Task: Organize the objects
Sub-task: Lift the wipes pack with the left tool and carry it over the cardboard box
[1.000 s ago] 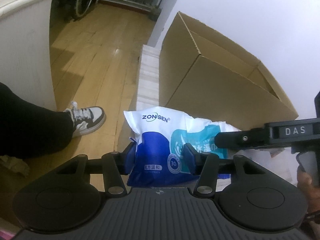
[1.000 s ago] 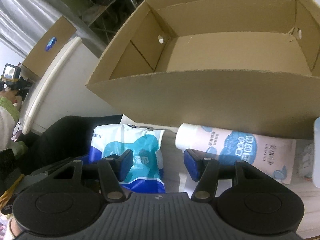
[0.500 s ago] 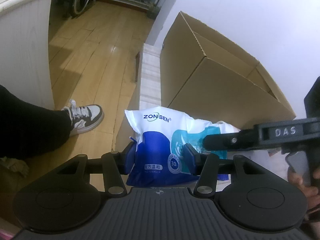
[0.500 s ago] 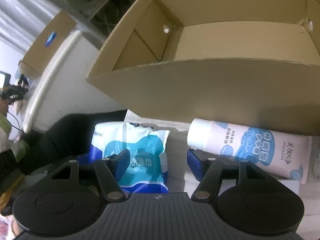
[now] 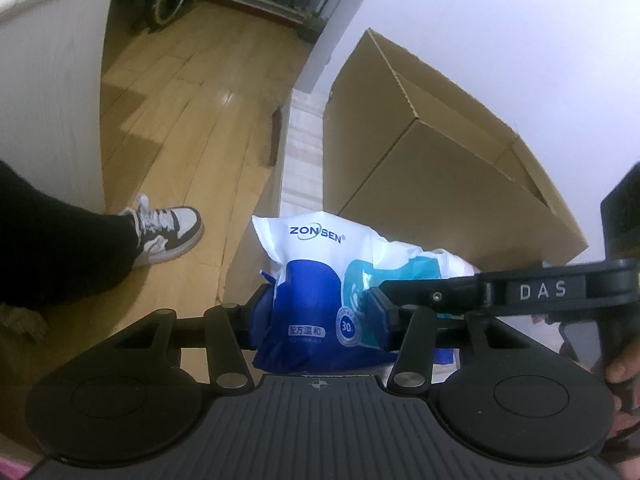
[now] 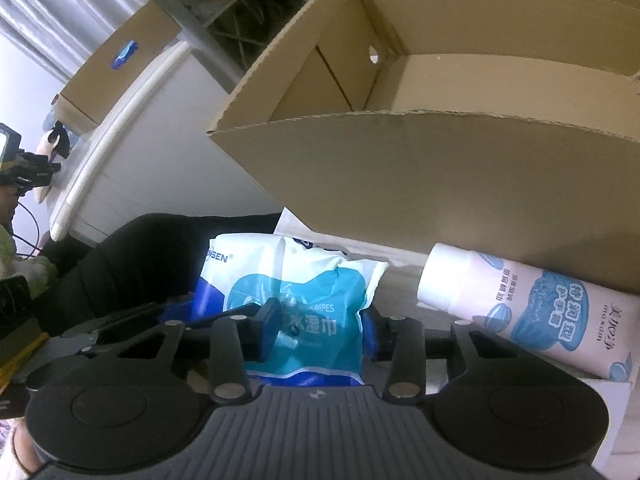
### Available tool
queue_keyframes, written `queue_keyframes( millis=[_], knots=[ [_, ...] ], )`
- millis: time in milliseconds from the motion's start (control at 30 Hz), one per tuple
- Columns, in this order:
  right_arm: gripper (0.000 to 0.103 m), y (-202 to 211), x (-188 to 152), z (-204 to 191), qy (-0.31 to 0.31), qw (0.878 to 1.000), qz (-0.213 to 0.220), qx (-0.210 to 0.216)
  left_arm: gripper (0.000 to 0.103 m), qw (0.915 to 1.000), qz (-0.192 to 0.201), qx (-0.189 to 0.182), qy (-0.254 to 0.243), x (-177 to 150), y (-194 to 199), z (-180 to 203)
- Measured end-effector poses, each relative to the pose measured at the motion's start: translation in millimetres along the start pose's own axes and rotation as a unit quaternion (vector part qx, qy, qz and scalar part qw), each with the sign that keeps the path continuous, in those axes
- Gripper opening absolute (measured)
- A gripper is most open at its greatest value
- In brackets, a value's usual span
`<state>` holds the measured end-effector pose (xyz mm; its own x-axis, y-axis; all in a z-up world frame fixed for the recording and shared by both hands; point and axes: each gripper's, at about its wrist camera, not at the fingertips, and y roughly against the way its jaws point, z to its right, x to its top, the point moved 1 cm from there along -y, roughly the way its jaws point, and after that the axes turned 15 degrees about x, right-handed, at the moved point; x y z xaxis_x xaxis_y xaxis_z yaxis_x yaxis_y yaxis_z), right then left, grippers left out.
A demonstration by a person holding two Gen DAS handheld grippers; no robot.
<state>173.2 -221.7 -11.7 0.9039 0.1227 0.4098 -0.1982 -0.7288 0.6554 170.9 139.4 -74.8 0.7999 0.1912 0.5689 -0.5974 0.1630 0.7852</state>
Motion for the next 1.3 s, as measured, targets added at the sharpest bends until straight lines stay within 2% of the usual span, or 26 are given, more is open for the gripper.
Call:
queue_keyframes(
  millis=[100,233,600,1000,1167,1300],
  knots=[
    [0.041,-1,2,-2,0.005,1.000,-0.002,-0.001,0.048,1.0000,-0.003,-0.002,0.005,0,0,-1],
    [0.037,2,3,6,-0.018,1.000,0.003,0.018,0.048,1.0000,0.001,-0.003,0.000,-1,5,-1],
    [0.034,32,-3,-7,-0.010,0.998,0.051,0.034,0.047,0.9991,0.037,-0.007,-0.021,6,36,13],
    [0.034,115,6,-46,0.042,0.990,0.127,0.045,0.047,0.9915,0.112,-0.028,-0.061,29,99,58],
    [0.034,143,23,-56,0.068,0.985,0.151,0.042,0.047,0.9867,0.143,-0.037,-0.068,42,112,79],
    [0.034,160,40,-52,0.066,0.982,0.169,0.048,0.047,0.9835,0.158,-0.040,-0.078,57,110,97]
  ],
)
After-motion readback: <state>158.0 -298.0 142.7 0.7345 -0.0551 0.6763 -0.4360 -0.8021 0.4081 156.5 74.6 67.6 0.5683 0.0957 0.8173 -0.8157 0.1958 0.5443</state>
